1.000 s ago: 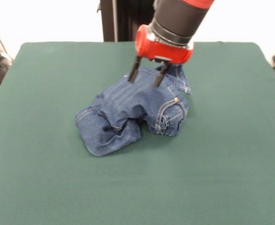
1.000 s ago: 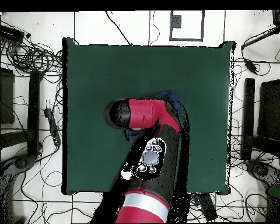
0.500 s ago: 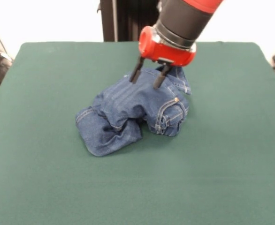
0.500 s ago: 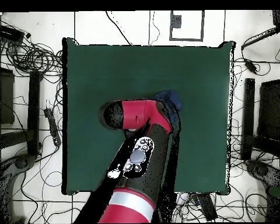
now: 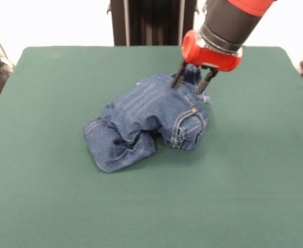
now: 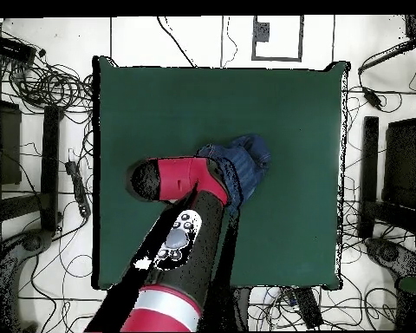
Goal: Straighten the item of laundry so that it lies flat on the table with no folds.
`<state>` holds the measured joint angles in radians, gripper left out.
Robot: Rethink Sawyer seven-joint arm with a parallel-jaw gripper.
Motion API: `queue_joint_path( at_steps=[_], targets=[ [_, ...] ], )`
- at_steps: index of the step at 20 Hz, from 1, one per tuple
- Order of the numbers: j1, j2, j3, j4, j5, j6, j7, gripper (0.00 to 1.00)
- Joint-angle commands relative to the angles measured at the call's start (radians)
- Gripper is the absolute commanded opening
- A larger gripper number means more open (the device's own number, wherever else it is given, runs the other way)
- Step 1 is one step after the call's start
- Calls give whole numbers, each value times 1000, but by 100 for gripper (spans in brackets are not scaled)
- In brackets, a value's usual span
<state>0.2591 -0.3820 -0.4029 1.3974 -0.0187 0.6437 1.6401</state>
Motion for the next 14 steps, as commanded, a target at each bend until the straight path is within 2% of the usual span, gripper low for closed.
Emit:
queue_joint_path(
  at_steps=[1,7,14],
  targets=[
    [25,4,45,146,69,-29,322,100],
    [24,31,37,108,54,29,296,100],
    [49,97,26,89,46,-33,327,100]
  ],
)
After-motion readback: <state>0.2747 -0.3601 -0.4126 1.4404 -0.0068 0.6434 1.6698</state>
